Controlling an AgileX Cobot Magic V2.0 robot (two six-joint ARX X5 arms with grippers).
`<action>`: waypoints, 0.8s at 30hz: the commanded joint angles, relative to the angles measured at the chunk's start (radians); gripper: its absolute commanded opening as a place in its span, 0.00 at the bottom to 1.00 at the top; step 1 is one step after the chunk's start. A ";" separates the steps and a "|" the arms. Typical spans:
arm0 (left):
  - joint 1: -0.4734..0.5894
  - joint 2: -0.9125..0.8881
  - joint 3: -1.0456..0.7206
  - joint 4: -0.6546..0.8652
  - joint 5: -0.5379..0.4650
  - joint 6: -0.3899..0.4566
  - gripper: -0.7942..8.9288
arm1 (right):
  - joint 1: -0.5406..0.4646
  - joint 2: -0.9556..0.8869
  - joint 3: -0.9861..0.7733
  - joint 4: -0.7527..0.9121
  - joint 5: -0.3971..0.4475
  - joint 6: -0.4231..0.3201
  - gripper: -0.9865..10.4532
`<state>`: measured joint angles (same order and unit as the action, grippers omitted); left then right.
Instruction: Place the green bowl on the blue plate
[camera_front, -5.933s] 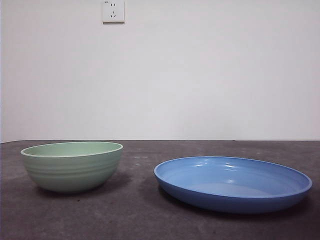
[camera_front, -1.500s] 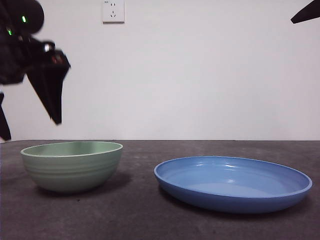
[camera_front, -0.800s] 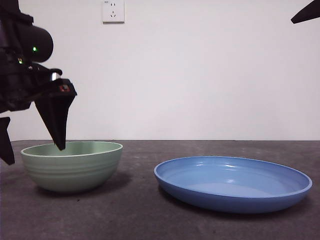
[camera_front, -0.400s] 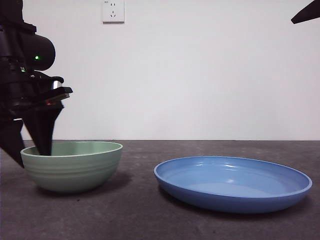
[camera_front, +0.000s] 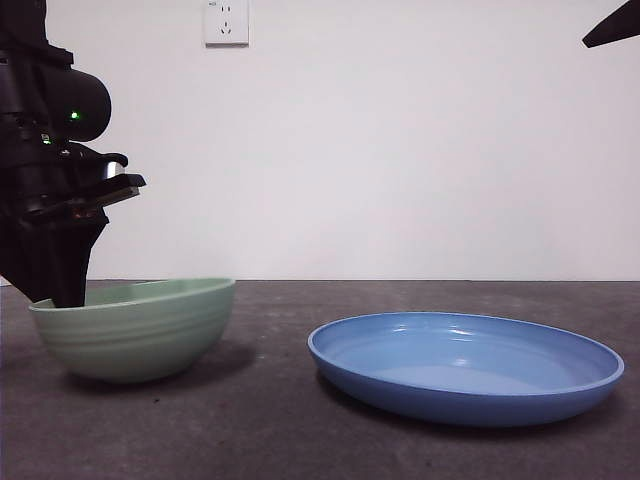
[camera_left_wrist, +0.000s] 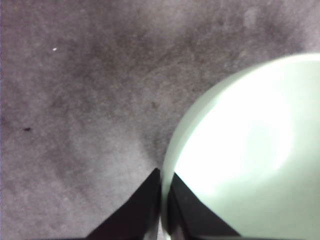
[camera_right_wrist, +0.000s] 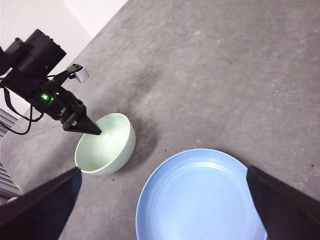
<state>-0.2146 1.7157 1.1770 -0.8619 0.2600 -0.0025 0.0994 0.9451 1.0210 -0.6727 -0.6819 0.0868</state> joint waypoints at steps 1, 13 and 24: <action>-0.004 0.017 0.027 -0.008 -0.002 -0.018 0.09 | 0.004 0.008 0.021 0.006 -0.001 0.010 0.60; -0.119 0.017 0.171 -0.119 -0.006 -0.133 0.09 | 0.004 0.008 0.021 0.005 -0.001 0.010 0.60; -0.354 0.060 0.341 -0.100 -0.116 -0.188 0.09 | 0.004 0.008 0.021 0.002 -0.001 0.010 0.60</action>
<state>-0.5526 1.7428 1.4849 -0.9676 0.1478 -0.1745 0.0994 0.9451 1.0210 -0.6743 -0.6815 0.0868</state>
